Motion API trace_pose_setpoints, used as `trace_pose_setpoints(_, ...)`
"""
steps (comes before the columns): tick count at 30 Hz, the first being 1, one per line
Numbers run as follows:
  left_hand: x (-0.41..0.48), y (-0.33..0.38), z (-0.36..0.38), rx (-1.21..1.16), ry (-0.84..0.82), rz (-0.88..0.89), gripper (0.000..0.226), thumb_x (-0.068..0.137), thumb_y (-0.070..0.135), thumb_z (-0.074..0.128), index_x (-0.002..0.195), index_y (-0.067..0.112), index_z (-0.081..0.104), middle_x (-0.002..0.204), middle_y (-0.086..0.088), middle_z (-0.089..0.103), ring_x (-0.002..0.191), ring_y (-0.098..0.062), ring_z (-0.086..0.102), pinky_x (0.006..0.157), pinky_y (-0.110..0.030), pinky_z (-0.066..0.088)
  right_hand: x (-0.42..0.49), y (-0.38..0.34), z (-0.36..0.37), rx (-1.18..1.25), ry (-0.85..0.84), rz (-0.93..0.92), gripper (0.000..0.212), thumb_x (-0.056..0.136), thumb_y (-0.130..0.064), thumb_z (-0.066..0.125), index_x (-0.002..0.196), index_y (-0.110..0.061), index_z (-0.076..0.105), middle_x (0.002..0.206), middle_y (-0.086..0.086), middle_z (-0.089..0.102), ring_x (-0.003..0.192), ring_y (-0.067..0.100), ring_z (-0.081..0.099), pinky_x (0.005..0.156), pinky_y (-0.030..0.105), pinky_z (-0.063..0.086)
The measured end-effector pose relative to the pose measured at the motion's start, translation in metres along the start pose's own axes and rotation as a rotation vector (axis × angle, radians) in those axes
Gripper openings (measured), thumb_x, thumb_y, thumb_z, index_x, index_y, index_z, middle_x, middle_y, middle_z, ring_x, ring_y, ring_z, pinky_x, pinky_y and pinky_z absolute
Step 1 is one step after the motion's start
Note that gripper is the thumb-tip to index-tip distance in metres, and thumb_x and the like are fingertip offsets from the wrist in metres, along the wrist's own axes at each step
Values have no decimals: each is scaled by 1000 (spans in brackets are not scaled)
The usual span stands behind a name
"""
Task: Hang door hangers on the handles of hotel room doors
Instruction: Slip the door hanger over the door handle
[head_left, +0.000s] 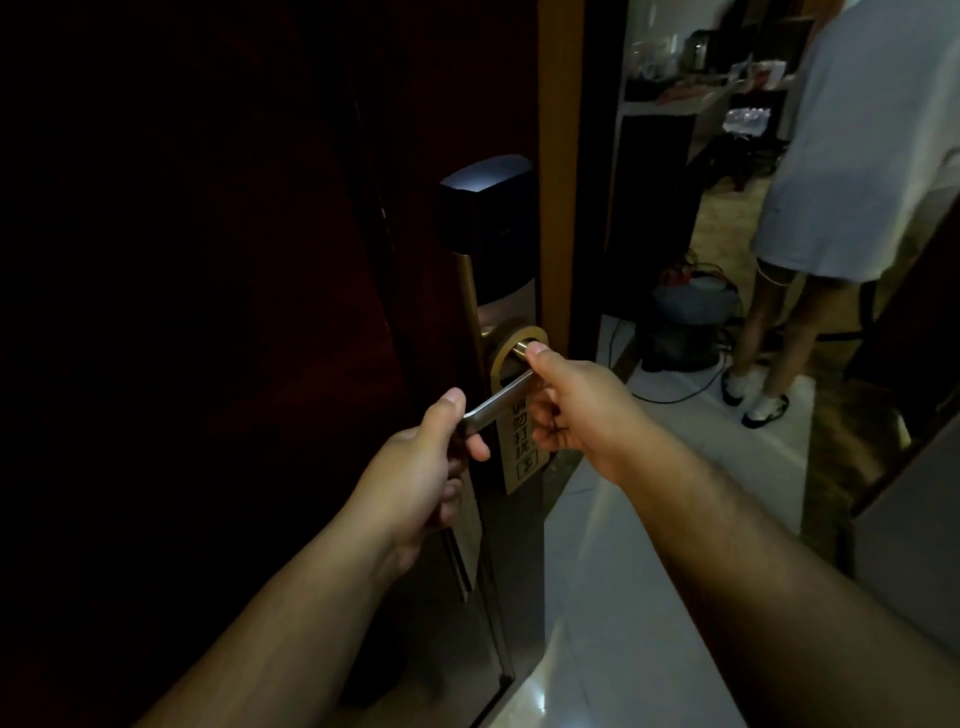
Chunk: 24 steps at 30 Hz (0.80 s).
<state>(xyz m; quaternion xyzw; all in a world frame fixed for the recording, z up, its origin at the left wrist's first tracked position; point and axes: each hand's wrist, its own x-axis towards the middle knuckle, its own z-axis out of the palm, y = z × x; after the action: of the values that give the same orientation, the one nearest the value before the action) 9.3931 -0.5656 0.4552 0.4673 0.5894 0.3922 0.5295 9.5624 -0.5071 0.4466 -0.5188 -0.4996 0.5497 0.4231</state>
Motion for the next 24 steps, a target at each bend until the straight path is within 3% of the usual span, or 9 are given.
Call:
trace_pose_setpoints(7, -29, -7, 6, 95, -179, 88, 57, 93, 66, 38, 80, 18, 68, 57, 5, 41, 50, -12, 39, 47, -26, 35, -52, 9, -10, 47, 113, 29, 37, 96, -52, 48, 85, -19, 62, 57, -4, 49, 63, 19, 52, 71, 37, 50)
trace_pose_setpoints(13, -55, -15, 12, 82, -362, 145, 56, 94, 64, 36, 75, 21, 68, 54, 6, 40, 48, -12, 37, 48, -28, 31, -101, 6, 0, 40, 347, 63, 37, 97, -48, 47, 86, -16, 63, 51, -7, 54, 60, 15, 55, 69, 36, 48)
trace_pose_setpoints(16, -74, -15, 15, 117, -392, 169, 54, 97, 61, 34, 78, 23, 68, 54, 13, 50, 55, -10, 46, 55, -28, 35, -128, 6, 4, 61, 439, 70, 34, 98, -45, 47, 91, -15, 61, 60, -2, 54, 67, 19, 57, 75, 39, 49)
trace_pose_setpoints(21, -107, -19, 24, 134, -473, 234, 48, 100, 55, 32, 80, 23, 62, 70, 9, 55, 67, -7, 49, 61, -28, 35, -173, 7, 4, 86, 562, 127, 39, 97, -47, 49, 109, -12, 61, 70, 3, 50, 74, 23, 56, 85, 44, 54)
trace_pose_setpoints(24, -129, -23, 31, 107, -488, 221, 41, 101, 50, 35, 85, 23, 62, 68, 10, 56, 61, 0, 50, 59, -25, 34, -203, 8, 5, 130, 631, 152, 40, 96, -48, 51, 109, -12, 63, 69, 3, 51, 71, 22, 54, 78, 40, 54)
